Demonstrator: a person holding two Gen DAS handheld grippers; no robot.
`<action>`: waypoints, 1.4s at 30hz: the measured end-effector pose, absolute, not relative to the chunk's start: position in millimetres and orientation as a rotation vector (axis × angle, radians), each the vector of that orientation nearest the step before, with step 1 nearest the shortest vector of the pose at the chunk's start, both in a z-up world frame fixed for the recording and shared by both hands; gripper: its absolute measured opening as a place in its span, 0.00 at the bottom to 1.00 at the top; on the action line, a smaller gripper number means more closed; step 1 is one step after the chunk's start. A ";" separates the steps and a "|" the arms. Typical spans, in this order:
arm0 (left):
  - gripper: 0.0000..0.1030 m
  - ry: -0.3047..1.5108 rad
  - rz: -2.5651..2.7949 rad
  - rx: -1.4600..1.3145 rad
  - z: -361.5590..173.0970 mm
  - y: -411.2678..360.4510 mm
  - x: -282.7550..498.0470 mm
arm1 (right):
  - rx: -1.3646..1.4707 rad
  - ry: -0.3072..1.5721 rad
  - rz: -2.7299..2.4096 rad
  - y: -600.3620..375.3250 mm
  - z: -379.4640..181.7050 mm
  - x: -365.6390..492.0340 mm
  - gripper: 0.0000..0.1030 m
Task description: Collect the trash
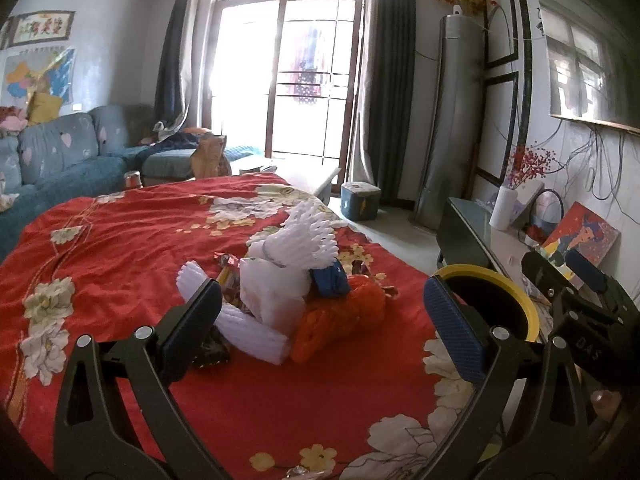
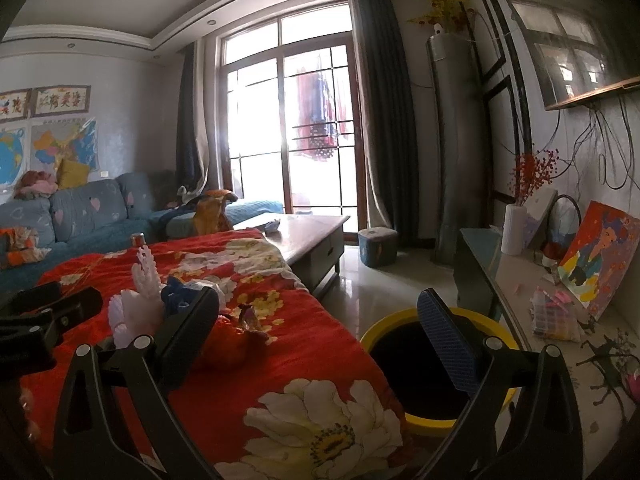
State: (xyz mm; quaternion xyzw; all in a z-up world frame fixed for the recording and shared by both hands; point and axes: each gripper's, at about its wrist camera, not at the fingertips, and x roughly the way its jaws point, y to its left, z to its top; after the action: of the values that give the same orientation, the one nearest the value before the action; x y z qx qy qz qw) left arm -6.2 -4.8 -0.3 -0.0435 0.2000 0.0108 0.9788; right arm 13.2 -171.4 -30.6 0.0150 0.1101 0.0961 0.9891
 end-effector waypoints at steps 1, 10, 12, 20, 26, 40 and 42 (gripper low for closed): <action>0.90 0.406 0.022 -0.089 -0.4 -5.3 -6.8 | 0.030 0.222 0.194 -171.1 -30.8 13.2 0.94; 0.90 0.428 0.042 -0.120 0.9 11.0 0.2 | 0.022 0.252 0.268 -164.4 -29.1 18.8 0.94; 0.90 0.426 0.060 -0.126 0.4 18.6 1.5 | 0.014 0.262 0.299 -158.5 -28.1 20.7 0.94; 0.90 0.419 0.143 -0.163 4.7 51.1 6.3 | -0.034 0.303 0.429 -122.8 -21.9 29.5 0.94; 0.90 0.408 0.216 -0.189 7.9 77.3 8.3 | -0.052 0.314 0.508 -95.0 -11.8 38.6 0.94; 0.90 0.487 0.316 -0.239 -2.1 134.4 32.6 | -0.110 0.371 0.627 -42.9 -4.1 70.0 0.94; 0.90 0.515 0.311 -0.251 -6.8 141.6 40.7 | -0.119 0.375 0.633 -39.1 -2.6 78.4 0.94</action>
State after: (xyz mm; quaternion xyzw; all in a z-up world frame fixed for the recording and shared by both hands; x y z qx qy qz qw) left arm 40.7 141.6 -6.8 -0.1232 0.2532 0.1528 0.9473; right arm 78.4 -39.1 -2.6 -0.0580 0.1833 0.3091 0.9314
